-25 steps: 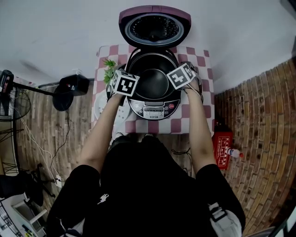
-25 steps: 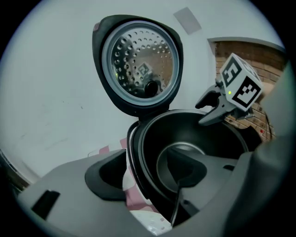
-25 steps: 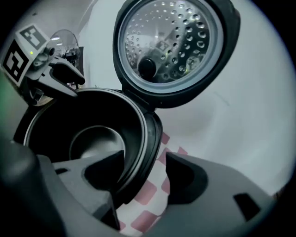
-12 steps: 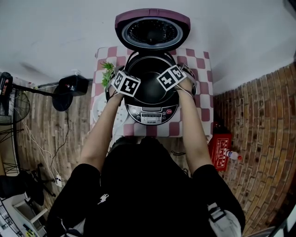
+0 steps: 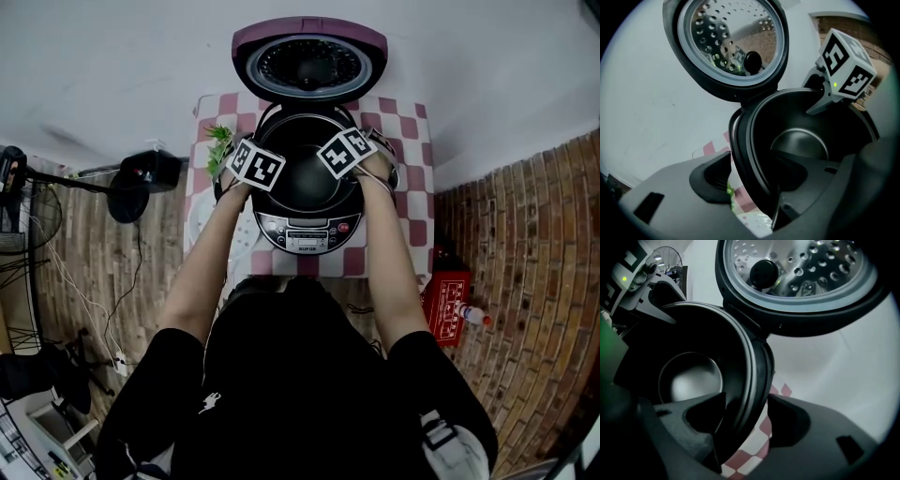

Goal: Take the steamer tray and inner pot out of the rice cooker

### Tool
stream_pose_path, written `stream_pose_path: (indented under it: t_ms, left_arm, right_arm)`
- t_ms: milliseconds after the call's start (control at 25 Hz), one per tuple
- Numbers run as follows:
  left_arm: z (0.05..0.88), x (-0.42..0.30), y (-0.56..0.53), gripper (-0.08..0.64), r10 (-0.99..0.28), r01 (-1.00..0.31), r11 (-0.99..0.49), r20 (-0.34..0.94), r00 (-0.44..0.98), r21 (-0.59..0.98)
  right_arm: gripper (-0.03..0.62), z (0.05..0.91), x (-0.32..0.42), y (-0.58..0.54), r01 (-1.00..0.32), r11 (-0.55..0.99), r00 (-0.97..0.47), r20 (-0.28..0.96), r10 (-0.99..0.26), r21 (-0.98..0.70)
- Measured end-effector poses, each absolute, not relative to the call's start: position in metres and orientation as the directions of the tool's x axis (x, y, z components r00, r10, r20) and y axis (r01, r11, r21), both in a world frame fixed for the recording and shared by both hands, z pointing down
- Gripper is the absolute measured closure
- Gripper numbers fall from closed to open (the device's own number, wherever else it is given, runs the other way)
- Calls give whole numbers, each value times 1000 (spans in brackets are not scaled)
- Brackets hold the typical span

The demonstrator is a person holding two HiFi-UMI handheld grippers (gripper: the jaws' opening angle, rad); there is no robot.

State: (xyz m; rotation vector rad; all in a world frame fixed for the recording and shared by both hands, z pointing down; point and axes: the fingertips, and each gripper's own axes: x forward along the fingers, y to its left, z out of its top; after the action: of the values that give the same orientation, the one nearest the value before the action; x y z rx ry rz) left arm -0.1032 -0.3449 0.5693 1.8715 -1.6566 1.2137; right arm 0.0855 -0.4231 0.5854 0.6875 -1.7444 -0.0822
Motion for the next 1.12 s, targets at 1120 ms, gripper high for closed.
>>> stream_pose_path:
  t_ms: [1120]
  left_arm:
    - [491, -95, -321, 489, -761, -948, -197, 649, -13, -250]
  right_arm:
    - [494, 476, 67, -398, -411, 755, -289, 712, -640, 511]
